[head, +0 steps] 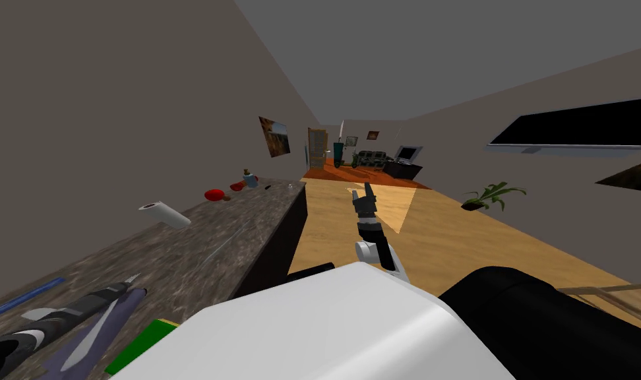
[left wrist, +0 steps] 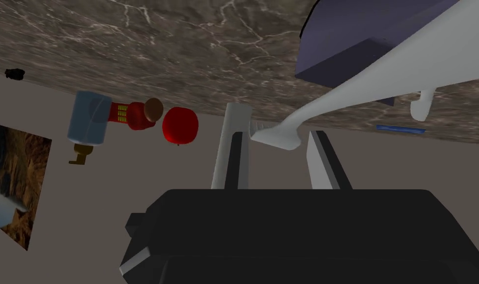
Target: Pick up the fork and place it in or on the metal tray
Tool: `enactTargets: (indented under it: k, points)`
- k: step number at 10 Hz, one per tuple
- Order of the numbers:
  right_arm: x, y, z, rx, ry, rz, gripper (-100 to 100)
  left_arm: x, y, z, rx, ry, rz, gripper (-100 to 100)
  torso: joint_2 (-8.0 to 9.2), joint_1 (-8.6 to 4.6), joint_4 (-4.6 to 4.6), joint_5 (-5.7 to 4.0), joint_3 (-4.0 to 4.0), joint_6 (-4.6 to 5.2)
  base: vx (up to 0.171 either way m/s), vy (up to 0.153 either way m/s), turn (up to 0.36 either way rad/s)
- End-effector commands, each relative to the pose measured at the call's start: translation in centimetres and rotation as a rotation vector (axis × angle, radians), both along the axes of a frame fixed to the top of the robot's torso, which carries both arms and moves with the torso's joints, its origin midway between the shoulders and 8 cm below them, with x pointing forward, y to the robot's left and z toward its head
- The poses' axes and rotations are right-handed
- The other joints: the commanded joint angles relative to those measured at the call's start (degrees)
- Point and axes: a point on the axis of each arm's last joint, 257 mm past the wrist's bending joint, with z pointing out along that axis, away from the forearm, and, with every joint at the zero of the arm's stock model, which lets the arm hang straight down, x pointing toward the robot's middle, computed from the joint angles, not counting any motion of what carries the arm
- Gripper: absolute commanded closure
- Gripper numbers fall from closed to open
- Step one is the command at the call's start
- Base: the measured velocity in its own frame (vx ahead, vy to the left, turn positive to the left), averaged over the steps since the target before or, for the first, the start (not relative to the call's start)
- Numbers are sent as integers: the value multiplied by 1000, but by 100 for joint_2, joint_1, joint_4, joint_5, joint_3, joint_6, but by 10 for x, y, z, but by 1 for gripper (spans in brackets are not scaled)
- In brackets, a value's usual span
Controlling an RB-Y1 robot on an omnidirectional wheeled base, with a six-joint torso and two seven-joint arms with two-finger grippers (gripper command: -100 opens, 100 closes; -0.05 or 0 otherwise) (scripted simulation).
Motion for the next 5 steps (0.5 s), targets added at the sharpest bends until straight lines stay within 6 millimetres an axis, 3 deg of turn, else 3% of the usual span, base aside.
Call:
enactTargets:
  k: [1,5]
  points:
    - [0,0,0,0,0,0,0,-11,12,-3,-11,16,62,100,0,0,0,0,0,0,-168,82,-99]
    - [0,0,0,0,0,0,0,-41,39,-8,-30,48,201,100,9,26,-2,12,4,-31,-164,76,-122]
